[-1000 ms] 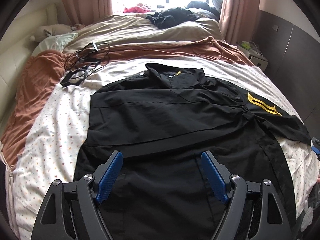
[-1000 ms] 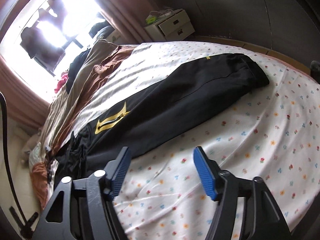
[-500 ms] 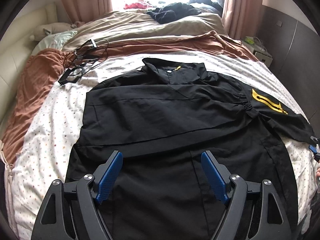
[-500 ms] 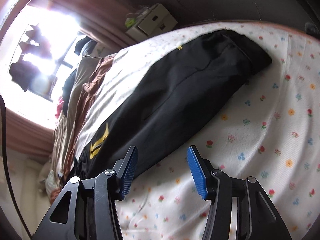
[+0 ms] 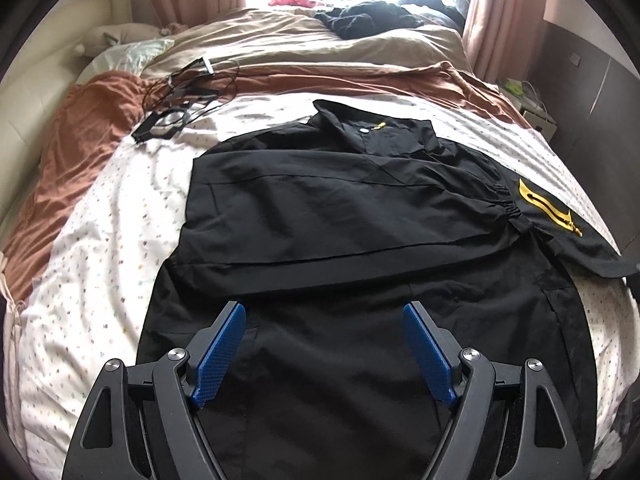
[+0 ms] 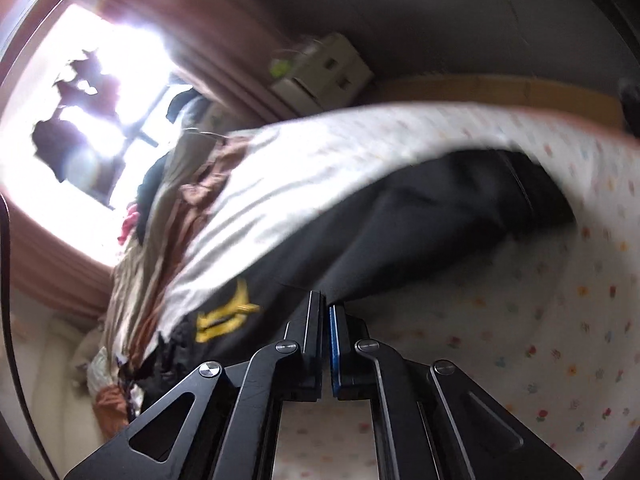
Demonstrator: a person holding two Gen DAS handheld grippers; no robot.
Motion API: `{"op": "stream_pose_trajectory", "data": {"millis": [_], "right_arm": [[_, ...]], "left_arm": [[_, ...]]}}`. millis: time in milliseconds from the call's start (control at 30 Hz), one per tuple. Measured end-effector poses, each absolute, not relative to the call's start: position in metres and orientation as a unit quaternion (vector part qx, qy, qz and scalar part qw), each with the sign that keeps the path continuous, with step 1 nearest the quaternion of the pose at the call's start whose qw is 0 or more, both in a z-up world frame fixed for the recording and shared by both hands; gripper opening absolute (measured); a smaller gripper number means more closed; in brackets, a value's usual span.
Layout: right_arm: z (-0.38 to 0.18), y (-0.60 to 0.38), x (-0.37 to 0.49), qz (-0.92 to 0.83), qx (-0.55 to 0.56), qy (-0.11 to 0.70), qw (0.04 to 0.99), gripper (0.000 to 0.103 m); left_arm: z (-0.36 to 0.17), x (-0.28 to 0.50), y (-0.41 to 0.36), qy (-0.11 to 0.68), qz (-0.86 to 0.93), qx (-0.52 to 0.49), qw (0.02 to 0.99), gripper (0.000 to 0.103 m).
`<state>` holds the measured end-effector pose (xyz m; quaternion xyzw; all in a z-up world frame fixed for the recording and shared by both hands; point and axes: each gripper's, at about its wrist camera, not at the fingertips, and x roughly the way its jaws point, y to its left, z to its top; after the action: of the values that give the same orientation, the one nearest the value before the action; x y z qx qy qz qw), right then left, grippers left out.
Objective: Fold large clothes
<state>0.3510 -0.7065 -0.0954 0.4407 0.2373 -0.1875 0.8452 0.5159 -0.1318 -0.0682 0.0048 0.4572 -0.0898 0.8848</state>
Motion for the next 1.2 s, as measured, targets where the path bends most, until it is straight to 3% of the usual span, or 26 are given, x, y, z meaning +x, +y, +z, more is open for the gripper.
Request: {"op": "stream_pose_trajectory", "data": {"millis": [367,633,1200], "right_arm": [[0.030,-0.620,0.398,-0.089,0.368,0.196,0.904,0.004],[0.086,-0.537,0.430,-0.021,0.333,0.193,0.923,0.004],[0.108,-0.381,0.507,0.067,0.285,0.233,0.927,0.004]], "left_arm": [[-0.046,0.498,-0.072,0.434,-0.074,-0.027,0.897,0.082],[-0.034,0.480,-0.009,0.420,-0.048,-0.058,0.905,0.082],[-0.050,0.454,0.108,0.416,0.005,-0.125,0.901,0.082]]}}
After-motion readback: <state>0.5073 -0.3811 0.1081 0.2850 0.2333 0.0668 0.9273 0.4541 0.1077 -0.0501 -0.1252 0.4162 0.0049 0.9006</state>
